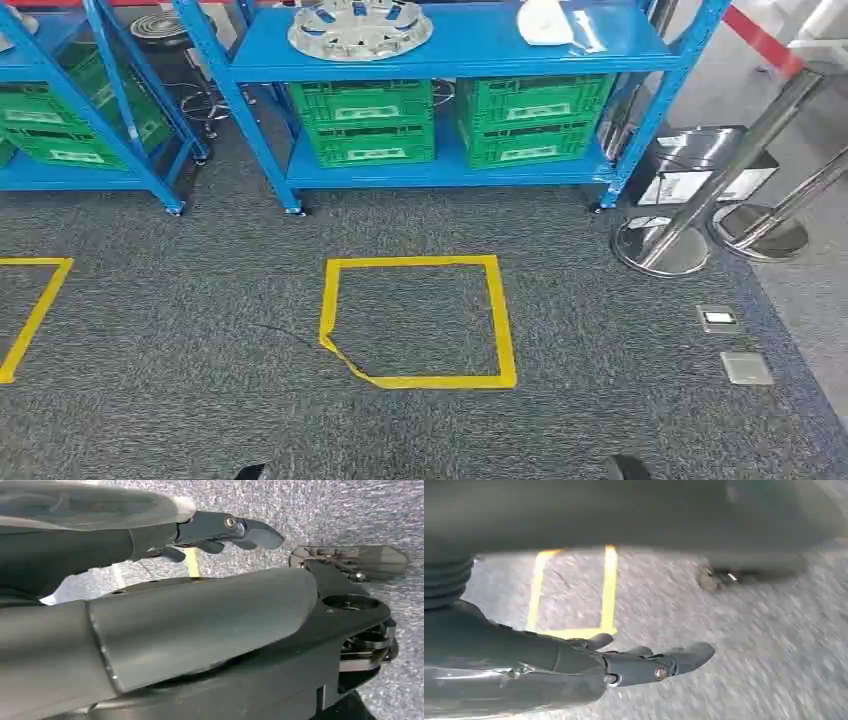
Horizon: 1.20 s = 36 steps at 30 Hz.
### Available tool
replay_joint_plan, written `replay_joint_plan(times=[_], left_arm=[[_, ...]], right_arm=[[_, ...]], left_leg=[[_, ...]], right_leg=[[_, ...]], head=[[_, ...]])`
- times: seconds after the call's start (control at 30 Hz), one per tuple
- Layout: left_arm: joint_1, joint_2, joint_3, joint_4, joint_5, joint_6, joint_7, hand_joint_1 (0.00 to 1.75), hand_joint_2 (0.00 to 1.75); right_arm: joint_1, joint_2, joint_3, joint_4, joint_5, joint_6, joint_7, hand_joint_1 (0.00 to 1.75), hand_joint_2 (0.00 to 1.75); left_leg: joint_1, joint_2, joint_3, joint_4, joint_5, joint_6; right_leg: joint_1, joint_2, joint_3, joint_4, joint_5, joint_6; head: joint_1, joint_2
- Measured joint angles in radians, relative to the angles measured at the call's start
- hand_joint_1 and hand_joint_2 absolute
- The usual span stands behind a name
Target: Take the parts from the cabinet and place them on the table.
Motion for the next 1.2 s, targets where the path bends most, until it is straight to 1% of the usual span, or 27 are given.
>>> replay_joint_plan(times=[0.17,0.33,0.43,0.5,0.6,0.77,0.83,0.93,1.07,1.1,1.2], left_arm=[[-0.018,0.007,-0.073,0.014,0.066,0.018,0.005,0.0,0.0],[-0.041,0.016,-0.166,0.035,0.145,0.037,0.016,0.0,0.0],[-0.05,0.021,-0.217,0.045,0.183,0.048,0.018,0.0,0.0],[-0.054,0.024,-0.235,0.05,0.196,0.05,0.018,0.0,0.0],[-0.056,0.027,-0.258,0.054,0.206,0.052,0.019,0.0,0.0],[-0.063,0.031,-0.302,0.063,0.219,0.053,0.021,0.0,0.0],[-0.067,0.032,-0.316,0.066,0.223,0.055,0.021,0.0,0.0],[-0.068,0.032,-0.319,0.066,0.224,0.056,0.021,0.0,0.0],[-0.076,0.032,-0.342,0.069,0.226,0.059,0.021,0.0,0.0],[-0.08,0.032,-0.343,0.069,0.226,0.059,0.021,0.0,0.0],[-0.087,0.032,-0.36,0.069,0.227,0.062,0.026,0.0,0.0]], right_arm=[[-0.066,-0.075,0.061,0.013,-0.082,-0.047,-0.014,0.0,1.75],[-0.136,-0.154,0.14,0.028,-0.177,-0.103,-0.035,0.0,1.75],[-0.186,-0.215,0.177,0.033,-0.217,-0.138,-0.058,0.0,1.75],[-0.225,-0.249,0.191,0.033,-0.219,-0.153,-0.068,0.0,1.75],[-0.293,-0.304,0.213,0.023,-0.204,-0.166,-0.063,0.0,1.75],[-0.407,-0.376,0.246,-0.038,-0.134,-0.203,-0.025,0.0,1.75],[-0.435,-0.391,0.252,-0.062,-0.097,-0.217,-0.011,0.0,1.75],[-0.451,-0.392,0.255,-0.079,-0.075,-0.222,0.003,0.0,1.75],[-0.521,-0.39,0.268,-0.132,0.011,-0.225,0.019,0.0,1.75],[-0.541,-0.387,0.269,-0.138,0.035,-0.225,0.025,0.0,1.75],[-0.596,-0.356,0.275,-0.172,0.129,-0.222,0.041,0.0,1.75]], left_leg=[[0.0,0.0,0.0,0.001,0.0,0.0],[-0.001,0.0,0.001,0.001,0.0,0.001],[-0.001,0.0,0.001,0.001,0.0,0.001],[-0.001,0.0,0.002,0.001,0.0,0.001],[-0.001,0.0,0.002,0.001,0.001,0.001],[-0.001,-0.001,0.002,0.001,0.002,0.003],[-0.001,0.0,0.003,0.002,0.002,0.003],[-0.001,-0.006,0.002,0.001,0.002,0.003],[-0.001,-0.005,0.001,0.0,0.004,0.003],[-0.001,-0.006,0.001,0.0,0.004,0.003],[-0.001,-0.008,0.001,0.0,0.004,0.002]], right_leg=[[0.0,0.0,0.0,0.0,0.0,0.0],[-0.001,0.0,0.001,0.0,0.001,0.001],[-0.001,0.0,0.001,0.0,0.001,0.001],[-0.001,0.0,0.002,0.0,0.001,0.001],[-0.001,0.0,0.002,0.0,0.002,0.002],[-0.001,-0.001,0.003,0.0,0.002,0.002],[-0.002,0.0,0.002,0.0,0.002,0.002],[0.0,-0.007,0.005,0.0,0.002,0.002],[0.0,-0.005,0.005,0.0,0.002,0.002],[0.0,-0.006,0.005,0.0,0.002,0.002],[0.0,-0.007,0.005,0.0,0.002,0.002]], head=[[0.0,0.0],[0.0,0.0],[0.0,0.0],[0.0,0.0],[0.0,0.0],[0.0,0.0],[0.0,0.0],[0.0,0.0],[0.0,0.0],[0.0,0.0],[0.0,0.0]])
